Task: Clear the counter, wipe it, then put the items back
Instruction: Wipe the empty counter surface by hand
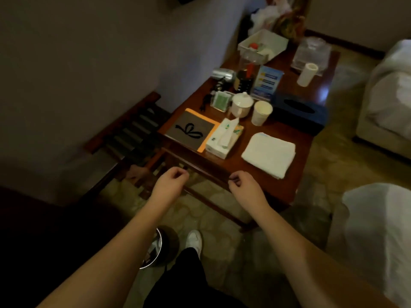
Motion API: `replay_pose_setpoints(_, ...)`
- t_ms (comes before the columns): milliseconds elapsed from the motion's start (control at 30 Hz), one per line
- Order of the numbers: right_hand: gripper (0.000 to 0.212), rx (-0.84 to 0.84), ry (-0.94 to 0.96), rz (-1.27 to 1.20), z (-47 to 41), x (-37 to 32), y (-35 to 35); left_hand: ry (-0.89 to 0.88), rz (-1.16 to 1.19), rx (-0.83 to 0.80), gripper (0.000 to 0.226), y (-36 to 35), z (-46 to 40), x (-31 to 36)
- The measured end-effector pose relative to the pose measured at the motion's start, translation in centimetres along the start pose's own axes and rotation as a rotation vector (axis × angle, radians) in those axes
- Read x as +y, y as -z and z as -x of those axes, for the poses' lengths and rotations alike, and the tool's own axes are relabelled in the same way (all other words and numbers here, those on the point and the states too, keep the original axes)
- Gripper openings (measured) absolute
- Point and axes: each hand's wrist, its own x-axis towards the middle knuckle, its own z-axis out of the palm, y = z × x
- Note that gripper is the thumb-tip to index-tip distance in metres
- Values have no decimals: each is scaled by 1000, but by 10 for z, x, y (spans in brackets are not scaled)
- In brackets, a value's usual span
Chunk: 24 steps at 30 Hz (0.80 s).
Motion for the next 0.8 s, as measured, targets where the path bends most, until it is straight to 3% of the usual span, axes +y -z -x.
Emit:
replay_pose_setpoints(267,24,-276,150,206,-23,-46,-92,205,56,166,3,68,-1,-94)
replay_pose_setpoints(367,22,-360,182,267,-45,-60,-129,297,85,206,11,87,-21,-125)
replay_pose_setpoints(600,27,-548,105,323,-112,-86,-213,439,164,231,2,122,-93,-180)
replay_pose_setpoints(800,24,-638,-21,356,-171,-82,-278,554,232,156,6,133,-173,-226)
